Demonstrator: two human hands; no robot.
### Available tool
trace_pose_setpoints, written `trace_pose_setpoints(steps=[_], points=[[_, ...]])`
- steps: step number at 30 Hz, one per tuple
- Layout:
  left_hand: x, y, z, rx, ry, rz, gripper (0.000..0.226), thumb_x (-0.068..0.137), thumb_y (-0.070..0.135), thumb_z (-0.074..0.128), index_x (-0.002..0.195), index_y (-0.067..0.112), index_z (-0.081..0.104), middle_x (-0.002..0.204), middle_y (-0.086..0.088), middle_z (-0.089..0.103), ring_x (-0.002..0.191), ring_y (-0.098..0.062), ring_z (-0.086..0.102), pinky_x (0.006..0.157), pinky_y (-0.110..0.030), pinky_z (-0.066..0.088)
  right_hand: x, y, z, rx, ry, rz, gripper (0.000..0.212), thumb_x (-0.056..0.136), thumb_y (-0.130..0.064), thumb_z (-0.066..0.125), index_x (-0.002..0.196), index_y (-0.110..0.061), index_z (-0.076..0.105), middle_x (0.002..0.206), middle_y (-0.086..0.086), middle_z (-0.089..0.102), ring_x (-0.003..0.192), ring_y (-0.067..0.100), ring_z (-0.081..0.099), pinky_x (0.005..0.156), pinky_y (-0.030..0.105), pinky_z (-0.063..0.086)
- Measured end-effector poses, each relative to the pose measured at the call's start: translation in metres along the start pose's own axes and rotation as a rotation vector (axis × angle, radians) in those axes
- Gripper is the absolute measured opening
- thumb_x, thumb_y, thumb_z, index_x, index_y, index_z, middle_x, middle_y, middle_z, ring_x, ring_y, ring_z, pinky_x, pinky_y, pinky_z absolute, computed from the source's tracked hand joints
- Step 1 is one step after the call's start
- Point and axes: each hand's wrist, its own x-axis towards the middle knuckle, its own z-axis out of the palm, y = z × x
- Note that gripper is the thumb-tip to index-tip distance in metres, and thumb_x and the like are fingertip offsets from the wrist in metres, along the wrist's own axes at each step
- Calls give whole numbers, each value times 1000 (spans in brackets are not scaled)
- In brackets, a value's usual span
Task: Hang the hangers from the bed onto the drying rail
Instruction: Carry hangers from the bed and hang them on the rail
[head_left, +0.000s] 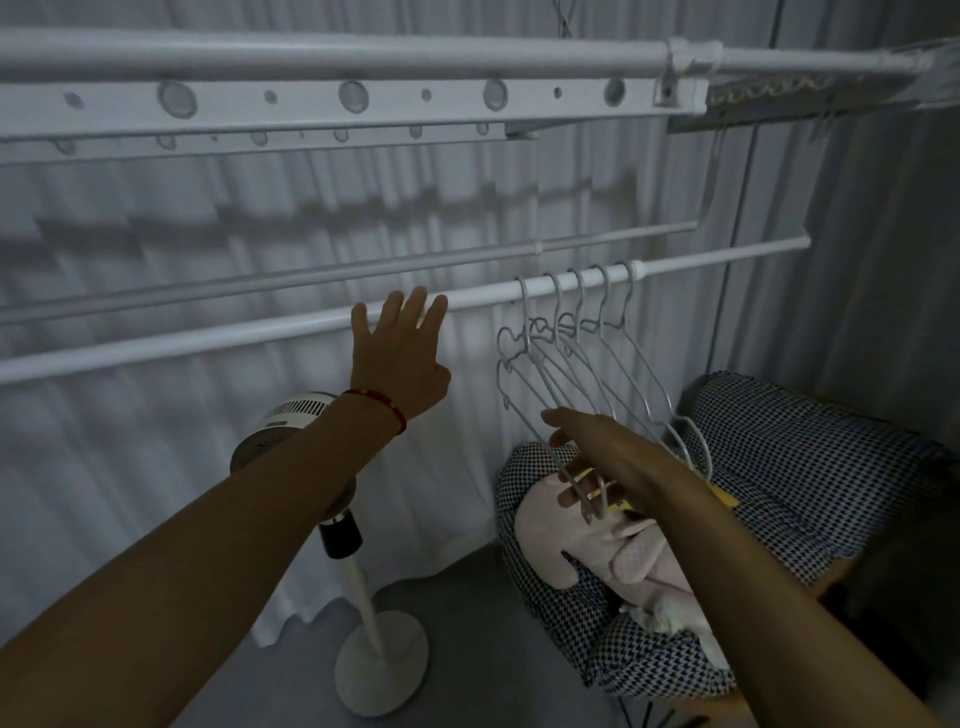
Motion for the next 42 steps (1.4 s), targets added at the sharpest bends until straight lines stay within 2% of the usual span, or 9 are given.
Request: trace_pose_setpoints(steps=[7, 10, 13, 16, 19, 22, 27, 33, 42], points=[[-5, 0, -9, 5, -130, -8, 89, 79, 39, 61, 154, 17, 18, 162, -9, 11, 148, -33, 8, 115, -63, 10, -18, 6, 0, -37, 54, -49, 51, 92, -57, 54, 117, -13, 62, 107, 10, 67, 98, 28, 67, 80, 37, 55], [-16, 10, -17, -107, -134, -18, 83, 81, 35, 61, 153, 18, 24, 163, -10, 10, 149, -34, 6, 117, -59, 10, -38, 15, -3, -106, 93, -106, 42, 94, -49, 55, 111, -12, 64, 103, 9, 69, 93, 27, 69, 72, 33, 53], [-46, 44, -32, -560, -51, -37, 65, 82, 30, 58, 144, 14, 44, 152, -13, 36, 141, -30, 30, 116, -49, 25, -61, 30, -3, -98, 176, -160, 36, 94, -44, 59, 103, -10, 67, 97, 11, 71, 89, 30, 72, 75, 42, 59], [-90, 96, -53, -1023, 1, -32, 46, 77, 23, 57, 122, 13, 62, 123, -5, 61, 114, -17, 54, 100, -34, 45, -87, 59, 4, -57, 320, -208, 22, 93, -39, 61, 101, -19, 67, 96, 7, 73, 89, 27, 71, 81, 46, 59], [-135, 146, -70, -1303, -163, -45, 35, 76, 17, 60, 111, 18, 64, 113, 3, 65, 102, -8, 60, 87, -22, 50, -120, 101, 14, -84, 446, -162, 20, 92, -34, 62, 109, -25, 65, 102, 2, 71, 93, 24, 68, 84, 44, 56], [-180, 187, -71, -1421, -380, 14, 30, 79, 17, 64, 108, 23, 62, 112, 6, 65, 99, -11, 60, 86, -27, 52, -166, 148, 29, -107, 592, -40, 30, 92, -30, 61, 121, -23, 63, 118, 0, 67, 99, 21, 67, 87, 36, 55], [-272, 252, -80, -1444, -635, 261, 36, 82, 23, 67, 117, 19, 58, 110, 0, 65, 100, -19, 62, 88, -37, 52, -275, 231, 73, -131, 856, 228, 36, 92, -30, 58, 127, -21, 61, 118, 2, 70, 107, 23, 66, 95, 38, 53], [-418, 315, -140, -1330, -869, 774, 34, 89, 32, 60, 121, 24, 56, 120, 3, 61, 111, -18, 56, 93, -39, 50, -424, 324, 156, -101, 1119, 612, 41, 91, -38, 54, 129, -22, 56, 120, 4, 66, 104, 23, 63, 91, 39, 52], [-651, 337, -265, -1034, -1048, 1496, 32, 90, 31, 61, 120, 21, 59, 118, -3, 61, 107, -21, 58, 91, -34, 50, -663, 444, 327, 289, 1367, 1008, 38, 90, -33, 55, 121, -11, 59, 120, 15, 67, 110, 34, 62, 93, 40, 51]])
